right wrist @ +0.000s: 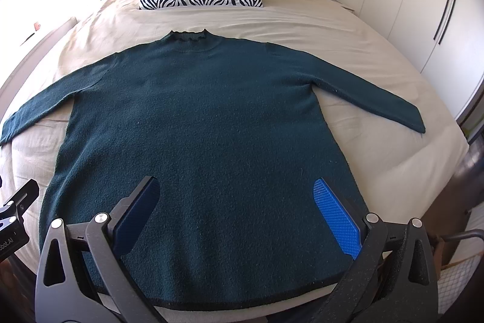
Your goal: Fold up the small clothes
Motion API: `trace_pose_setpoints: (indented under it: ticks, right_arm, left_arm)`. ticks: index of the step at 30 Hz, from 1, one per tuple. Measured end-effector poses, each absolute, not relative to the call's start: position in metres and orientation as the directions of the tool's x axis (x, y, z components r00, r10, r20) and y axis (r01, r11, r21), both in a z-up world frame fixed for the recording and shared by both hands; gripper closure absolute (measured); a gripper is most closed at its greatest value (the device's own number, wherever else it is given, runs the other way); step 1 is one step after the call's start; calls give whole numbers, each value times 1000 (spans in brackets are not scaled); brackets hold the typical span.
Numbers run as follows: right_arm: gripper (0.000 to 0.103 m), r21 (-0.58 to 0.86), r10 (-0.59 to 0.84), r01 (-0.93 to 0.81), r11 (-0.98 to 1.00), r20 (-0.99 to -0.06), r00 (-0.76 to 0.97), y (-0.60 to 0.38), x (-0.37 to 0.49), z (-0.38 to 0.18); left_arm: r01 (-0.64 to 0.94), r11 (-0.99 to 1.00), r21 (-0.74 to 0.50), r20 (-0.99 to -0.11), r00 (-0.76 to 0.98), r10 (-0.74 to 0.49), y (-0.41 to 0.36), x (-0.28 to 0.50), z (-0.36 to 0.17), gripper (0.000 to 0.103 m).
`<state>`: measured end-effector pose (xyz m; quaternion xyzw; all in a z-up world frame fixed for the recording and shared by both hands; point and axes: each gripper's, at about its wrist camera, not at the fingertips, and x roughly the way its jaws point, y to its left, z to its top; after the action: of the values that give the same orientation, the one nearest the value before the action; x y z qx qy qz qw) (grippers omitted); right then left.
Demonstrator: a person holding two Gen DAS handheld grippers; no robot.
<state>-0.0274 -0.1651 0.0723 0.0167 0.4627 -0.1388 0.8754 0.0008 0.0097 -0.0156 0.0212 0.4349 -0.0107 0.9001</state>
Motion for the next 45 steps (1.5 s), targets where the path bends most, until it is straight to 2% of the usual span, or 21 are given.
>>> trace_pose_setpoints:
  ticks: [45]
  right_arm:
    - [0, -83, -211, 260, 962, -829, 517, -166, -25, 62]
  left_arm:
    - [49, 999, 6, -807, 590, -24, 6, 3, -24, 0]
